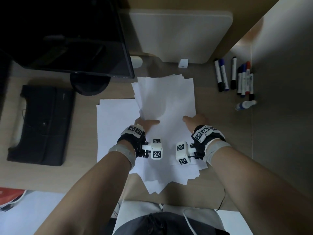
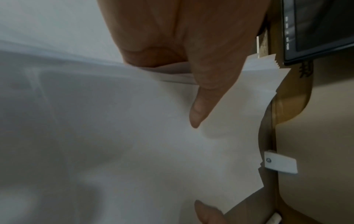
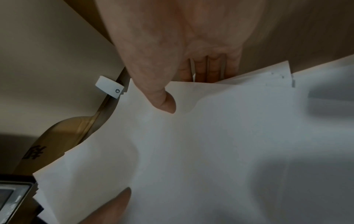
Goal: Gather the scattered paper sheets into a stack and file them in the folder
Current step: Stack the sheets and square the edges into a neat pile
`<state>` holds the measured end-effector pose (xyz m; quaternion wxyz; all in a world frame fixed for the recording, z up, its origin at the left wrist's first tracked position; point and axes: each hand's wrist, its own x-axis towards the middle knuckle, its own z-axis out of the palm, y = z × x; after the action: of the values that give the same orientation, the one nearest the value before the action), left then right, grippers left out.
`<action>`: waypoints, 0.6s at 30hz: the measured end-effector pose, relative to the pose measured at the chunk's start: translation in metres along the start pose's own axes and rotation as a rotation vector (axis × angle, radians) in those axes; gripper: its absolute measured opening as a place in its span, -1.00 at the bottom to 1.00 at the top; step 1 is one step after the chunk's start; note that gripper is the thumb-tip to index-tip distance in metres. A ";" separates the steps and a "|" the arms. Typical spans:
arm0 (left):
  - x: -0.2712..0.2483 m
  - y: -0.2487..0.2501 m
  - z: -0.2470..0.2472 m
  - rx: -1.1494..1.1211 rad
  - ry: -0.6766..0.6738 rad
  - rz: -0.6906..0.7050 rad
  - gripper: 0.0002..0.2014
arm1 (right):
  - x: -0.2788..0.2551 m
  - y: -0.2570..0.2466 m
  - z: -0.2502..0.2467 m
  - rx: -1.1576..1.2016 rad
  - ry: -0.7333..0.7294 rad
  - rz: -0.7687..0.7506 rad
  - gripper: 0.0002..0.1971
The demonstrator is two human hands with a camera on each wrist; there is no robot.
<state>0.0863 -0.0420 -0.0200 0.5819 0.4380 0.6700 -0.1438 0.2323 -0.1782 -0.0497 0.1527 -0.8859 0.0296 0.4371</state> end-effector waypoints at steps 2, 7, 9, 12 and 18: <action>0.001 0.001 0.004 0.147 0.063 0.063 -0.20 | -0.004 -0.001 -0.002 0.010 0.018 0.015 -0.56; -0.001 0.001 0.008 0.344 0.122 0.053 -0.16 | -0.002 0.002 0.002 0.009 0.022 0.008 -0.37; 0.004 0.000 0.010 0.267 0.061 0.110 -0.18 | -0.003 0.002 0.001 0.021 0.026 -0.002 -0.35; 0.006 -0.002 0.011 0.131 0.013 0.123 -0.34 | -0.005 0.005 -0.003 0.045 -0.004 -0.024 -0.51; 0.008 -0.006 0.016 0.074 0.067 0.303 -0.53 | 0.001 0.018 -0.008 0.151 -0.036 -0.111 -0.36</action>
<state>0.0922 -0.0535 -0.0332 0.5577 0.5597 0.6096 -0.0640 0.2357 -0.1979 -0.0503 0.2437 -0.8642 0.0105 0.4401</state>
